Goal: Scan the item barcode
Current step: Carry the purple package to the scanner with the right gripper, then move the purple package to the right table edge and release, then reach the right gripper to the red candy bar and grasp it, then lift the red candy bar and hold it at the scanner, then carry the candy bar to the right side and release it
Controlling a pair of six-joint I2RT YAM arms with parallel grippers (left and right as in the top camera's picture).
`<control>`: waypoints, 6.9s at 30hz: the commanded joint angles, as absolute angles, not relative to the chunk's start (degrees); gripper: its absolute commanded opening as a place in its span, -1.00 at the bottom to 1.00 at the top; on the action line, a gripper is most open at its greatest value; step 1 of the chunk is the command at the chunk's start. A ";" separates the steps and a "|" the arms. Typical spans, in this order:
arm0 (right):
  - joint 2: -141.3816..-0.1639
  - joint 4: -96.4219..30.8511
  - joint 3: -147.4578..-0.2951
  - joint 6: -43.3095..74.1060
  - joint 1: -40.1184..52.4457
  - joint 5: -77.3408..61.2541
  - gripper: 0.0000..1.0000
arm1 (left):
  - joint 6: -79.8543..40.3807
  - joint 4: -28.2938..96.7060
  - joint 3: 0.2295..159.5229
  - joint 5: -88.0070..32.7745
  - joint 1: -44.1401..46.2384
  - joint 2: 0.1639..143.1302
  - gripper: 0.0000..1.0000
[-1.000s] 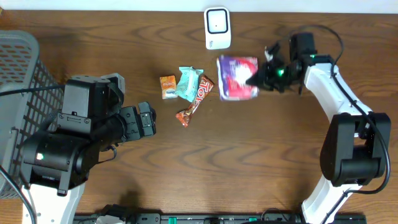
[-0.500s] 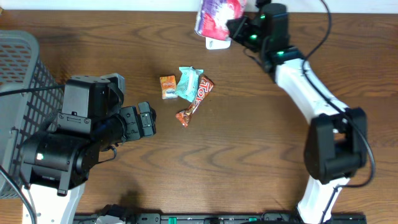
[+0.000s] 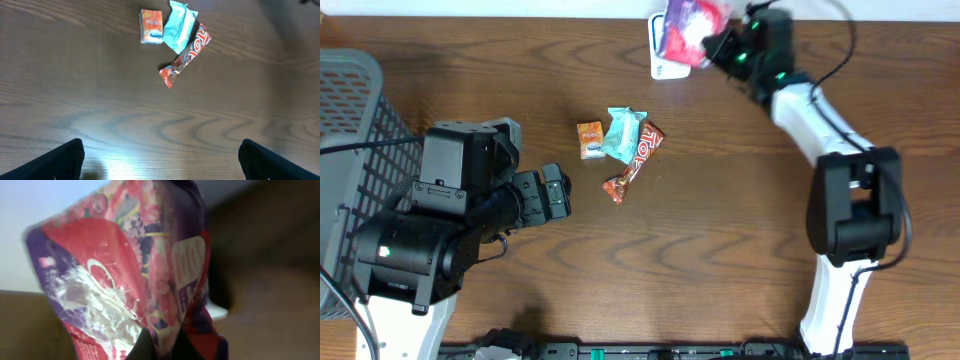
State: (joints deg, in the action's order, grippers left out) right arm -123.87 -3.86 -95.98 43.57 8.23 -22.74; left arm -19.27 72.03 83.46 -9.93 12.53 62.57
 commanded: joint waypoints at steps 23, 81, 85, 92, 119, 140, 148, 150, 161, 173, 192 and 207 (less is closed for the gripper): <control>-118.76 -42.41 -99.55 27.86 -35.83 -2.00 -0.97 | -18.70 72.23 83.59 -9.58 12.56 62.59 0.96; -115.92 -38.04 -84.95 58.06 32.99 -9.74 0.67 | -18.70 72.23 83.59 -9.56 12.56 62.59 0.96; -119.13 -35.03 -84.95 58.26 33.43 -10.17 0.66 | -18.70 72.23 83.59 -9.58 12.56 62.59 0.96; -123.90 -32.51 -84.95 58.24 34.22 -14.92 -0.08 | -18.70 72.23 83.59 -9.58 12.56 62.59 0.96; -111.72 -56.55 -91.81 -5.76 14.63 -76.12 -0.99 | -18.70 72.27 83.59 -9.58 12.56 62.59 0.96; -111.61 -59.13 -91.83 11.70 16.64 -35.53 -0.98 | -18.70 72.25 83.59 -9.58 12.56 62.59 0.96; -111.28 -46.76 -93.17 23.14 21.56 1.52 -0.98 | -18.70 72.27 83.59 -9.58 12.56 62.59 0.96; -111.28 -42.81 -93.19 23.31 22.24 2.02 -0.98 | -18.70 72.27 83.59 -9.58 12.56 62.59 0.96; -112.68 -17.89 -94.32 33.98 20.73 -1.63 -0.98 | -18.70 72.27 83.59 -9.58 12.56 62.59 0.96; -127.70 -21.98 -114.28 38.11 19.68 -3.42 -0.98 | -18.70 72.27 83.59 -9.58 12.56 62.59 0.96; -126.26 -73.93 -132.79 24.49 -11.00 15.29 -0.98 | -18.70 72.27 83.59 -9.58 12.56 62.59 0.96; -126.34 -57.74 -117.99 14.06 -25.41 1.67 -0.88 | -18.70 72.25 83.59 -9.58 12.56 62.59 0.96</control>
